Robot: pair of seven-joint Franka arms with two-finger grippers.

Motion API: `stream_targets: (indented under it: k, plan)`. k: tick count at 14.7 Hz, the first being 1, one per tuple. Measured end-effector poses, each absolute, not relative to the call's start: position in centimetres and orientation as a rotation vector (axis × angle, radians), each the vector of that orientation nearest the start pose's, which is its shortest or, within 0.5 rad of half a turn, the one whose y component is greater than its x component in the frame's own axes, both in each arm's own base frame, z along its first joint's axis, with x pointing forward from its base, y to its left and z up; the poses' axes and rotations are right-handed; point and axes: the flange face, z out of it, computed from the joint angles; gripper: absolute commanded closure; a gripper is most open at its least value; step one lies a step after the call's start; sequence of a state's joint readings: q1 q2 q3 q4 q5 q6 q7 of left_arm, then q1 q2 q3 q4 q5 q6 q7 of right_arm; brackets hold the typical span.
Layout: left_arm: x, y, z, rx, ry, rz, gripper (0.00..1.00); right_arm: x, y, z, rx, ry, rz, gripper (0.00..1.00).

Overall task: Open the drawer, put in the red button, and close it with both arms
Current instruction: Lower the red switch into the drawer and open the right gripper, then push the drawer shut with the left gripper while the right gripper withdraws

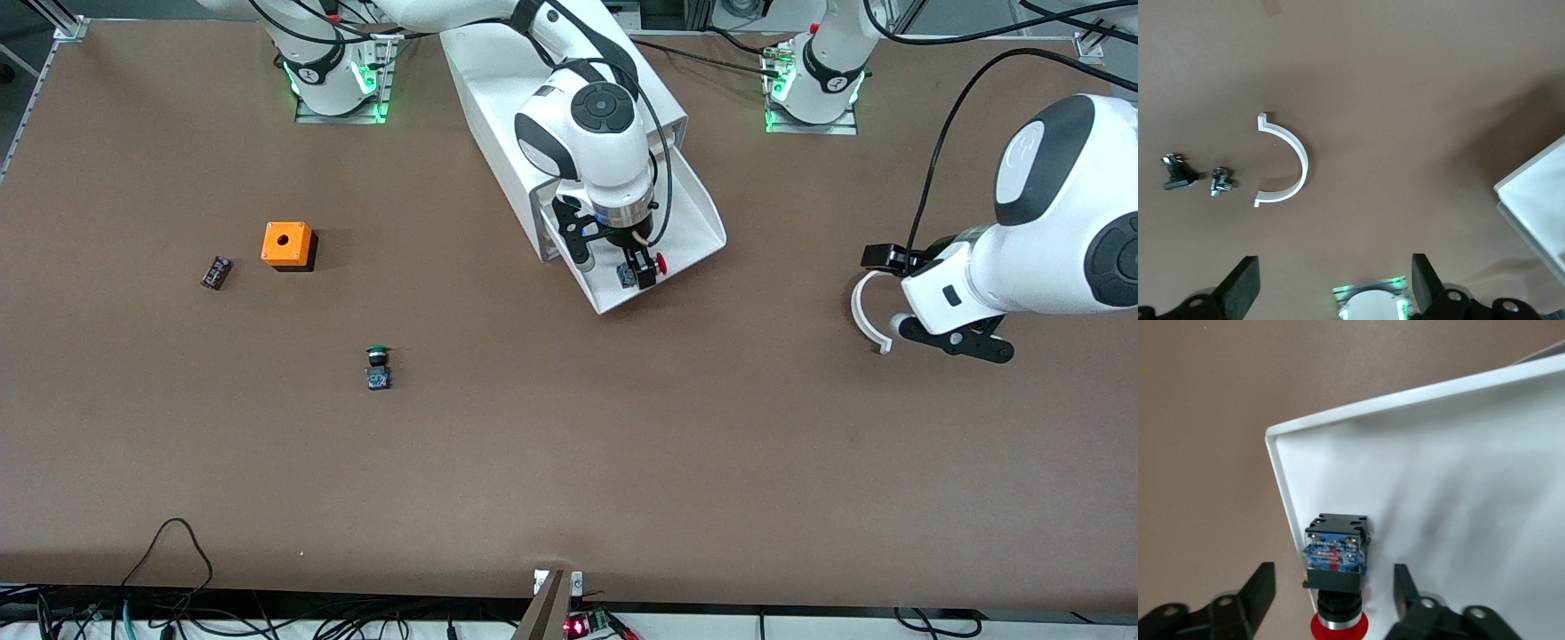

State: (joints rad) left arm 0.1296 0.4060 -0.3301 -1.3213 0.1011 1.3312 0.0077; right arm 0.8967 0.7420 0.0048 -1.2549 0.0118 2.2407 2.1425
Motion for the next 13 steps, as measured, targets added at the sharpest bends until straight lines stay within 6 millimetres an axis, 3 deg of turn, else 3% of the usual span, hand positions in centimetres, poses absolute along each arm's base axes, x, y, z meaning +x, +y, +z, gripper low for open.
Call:
stream_targets:
  k: [2,6,9,13]
  plan:
    - [62.9,-7.9,48.7,-3.076,0.184,0.561,0.0,49.0,59.5,35.1,-2.335,1.694,-0.029,0.0]
    - [63.5,-9.9,45.9,-3.116,0.013,0.496,0.0,53.3,56.2,39.5,-2.461,1.543,-0.09,0.0]
    - [63.6,-12.2,42.9,-3.142,-0.108,0.422,0.0,56.9,51.8,42.8,-2.591,1.339,-0.059,0.0]
    - [62.2,-18.0,38.0,-3.179,-0.316,0.296,0.0,60.9,44.2,44.8,-2.834,0.985,-0.038,0.0]
